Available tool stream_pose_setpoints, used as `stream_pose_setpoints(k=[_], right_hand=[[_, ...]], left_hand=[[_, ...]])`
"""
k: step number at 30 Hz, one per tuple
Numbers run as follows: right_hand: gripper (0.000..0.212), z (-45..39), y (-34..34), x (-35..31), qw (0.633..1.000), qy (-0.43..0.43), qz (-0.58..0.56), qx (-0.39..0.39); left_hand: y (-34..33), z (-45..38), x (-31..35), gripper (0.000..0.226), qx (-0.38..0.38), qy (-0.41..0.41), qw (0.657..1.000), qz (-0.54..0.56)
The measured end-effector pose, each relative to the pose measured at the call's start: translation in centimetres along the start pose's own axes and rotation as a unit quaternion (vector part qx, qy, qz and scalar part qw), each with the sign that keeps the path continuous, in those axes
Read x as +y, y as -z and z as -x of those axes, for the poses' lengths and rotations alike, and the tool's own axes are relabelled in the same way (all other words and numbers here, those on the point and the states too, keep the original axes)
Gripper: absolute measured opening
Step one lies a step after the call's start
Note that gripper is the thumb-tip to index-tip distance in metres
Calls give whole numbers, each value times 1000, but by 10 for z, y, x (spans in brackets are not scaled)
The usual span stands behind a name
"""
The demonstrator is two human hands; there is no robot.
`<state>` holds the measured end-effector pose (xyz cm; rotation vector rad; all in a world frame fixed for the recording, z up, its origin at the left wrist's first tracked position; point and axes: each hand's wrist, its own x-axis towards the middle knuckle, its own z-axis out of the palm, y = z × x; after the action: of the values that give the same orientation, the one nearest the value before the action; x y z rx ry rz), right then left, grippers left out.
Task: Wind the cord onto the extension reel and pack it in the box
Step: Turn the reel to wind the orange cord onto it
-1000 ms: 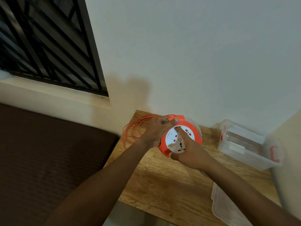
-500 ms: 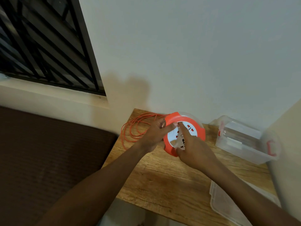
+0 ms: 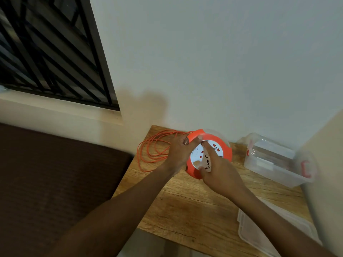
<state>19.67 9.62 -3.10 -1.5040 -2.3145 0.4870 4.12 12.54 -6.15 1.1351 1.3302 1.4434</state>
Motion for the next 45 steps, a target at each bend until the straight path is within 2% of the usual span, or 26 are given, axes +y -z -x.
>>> stream_pose_setpoints(k=[4,7,10,12,15,17,19,20,22,23,26,29,32,36,38,45], right_hand=[[75,4,-2,-1,1000,-3,-11,15],[70,4,0,-2,999,-8,-45,17],[71,-2,5,-7,987,-76,-139,-15],[71,-4,8,-13,962,-133,-235,-34],[68,0,2,-21,903,-188,-387,-16],[73,4,-4,-21,880,-208,-427,-4],[81,9,-7,-17,904,-189,-383,-14],[83,11,-6,-14,936,-154,-317,-18],[76,17,-4,-4,993,-53,-106,-7],[67,19,-3,2,1000,-4,-3,16],[33,16,8,13,980,123,153,41],[21,9,18,21,947,207,246,-11],[22,4,23,23,917,246,310,-42],[32,-2,26,24,898,265,345,-63],[36,-4,27,23,898,264,345,-63],[36,-12,22,7,906,245,340,-63]], left_hand=[[0,-1,-2,59,10,-2,1000,10],[1,-1,1,57,24,8,999,32],[1,-2,6,54,34,21,997,70],[0,-2,6,52,36,34,995,91],[0,-3,0,49,33,42,995,86],[1,-6,-4,49,31,51,996,60],[2,-8,-6,53,33,68,997,35],[3,-9,-8,57,29,76,996,31],[4,-10,-7,48,13,107,993,49],[5,-10,-4,42,6,113,991,67],[5,-12,-1,49,-8,124,987,99],[6,-14,2,51,-24,126,986,104],[6,-16,2,58,-44,114,989,78],[7,-19,5,30,-65,103,991,55],[10,-20,8,26,-75,99,991,54],[23,-22,14,37,-73,80,992,65]])
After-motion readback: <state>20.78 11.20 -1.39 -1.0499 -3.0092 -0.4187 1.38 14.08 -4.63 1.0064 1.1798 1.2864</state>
